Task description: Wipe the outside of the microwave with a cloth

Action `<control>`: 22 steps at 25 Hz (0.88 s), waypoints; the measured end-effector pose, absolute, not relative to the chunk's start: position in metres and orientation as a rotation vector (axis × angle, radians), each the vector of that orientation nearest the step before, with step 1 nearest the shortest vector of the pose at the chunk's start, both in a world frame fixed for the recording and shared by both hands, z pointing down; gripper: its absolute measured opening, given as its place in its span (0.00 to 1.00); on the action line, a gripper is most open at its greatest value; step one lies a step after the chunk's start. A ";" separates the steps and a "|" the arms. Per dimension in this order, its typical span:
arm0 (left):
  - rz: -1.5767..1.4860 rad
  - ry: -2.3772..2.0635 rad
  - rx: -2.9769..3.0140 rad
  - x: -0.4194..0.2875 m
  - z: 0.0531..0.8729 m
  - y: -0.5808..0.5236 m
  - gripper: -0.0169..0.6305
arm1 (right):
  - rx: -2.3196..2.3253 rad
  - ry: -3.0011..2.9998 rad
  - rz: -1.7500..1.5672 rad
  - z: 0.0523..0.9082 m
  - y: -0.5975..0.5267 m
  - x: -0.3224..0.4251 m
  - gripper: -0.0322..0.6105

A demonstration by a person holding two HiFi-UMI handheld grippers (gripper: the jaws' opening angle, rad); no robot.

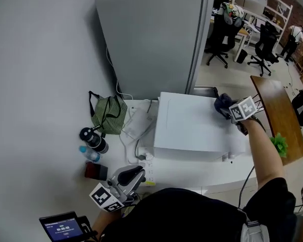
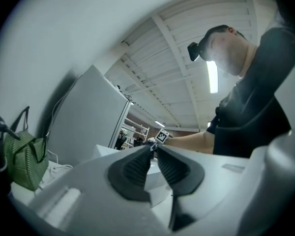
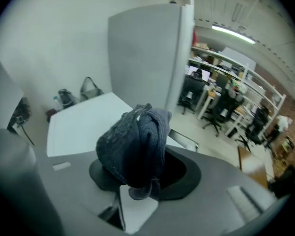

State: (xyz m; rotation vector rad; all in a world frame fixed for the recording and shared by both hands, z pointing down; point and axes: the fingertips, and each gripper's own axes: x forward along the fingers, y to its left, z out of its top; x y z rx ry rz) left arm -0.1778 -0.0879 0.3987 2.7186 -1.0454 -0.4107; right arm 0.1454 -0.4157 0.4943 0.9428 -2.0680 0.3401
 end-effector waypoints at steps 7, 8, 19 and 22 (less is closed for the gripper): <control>-0.414 -1.097 2.696 -0.201 0.395 -0.080 0.10 | 0.375 -2.288 0.119 0.495 -0.345 -0.140 0.28; -0.411 -1.101 2.694 -0.201 0.395 -0.079 0.10 | 0.342 -2.258 0.086 0.505 -0.341 -0.158 0.28; -0.355 -1.011 2.723 -0.165 0.398 -0.087 0.10 | 0.496 -2.182 0.239 0.531 -0.356 -0.028 0.28; -0.353 -0.932 2.761 -0.138 0.392 -0.098 0.10 | 0.624 -2.150 0.323 0.533 -0.361 0.062 0.28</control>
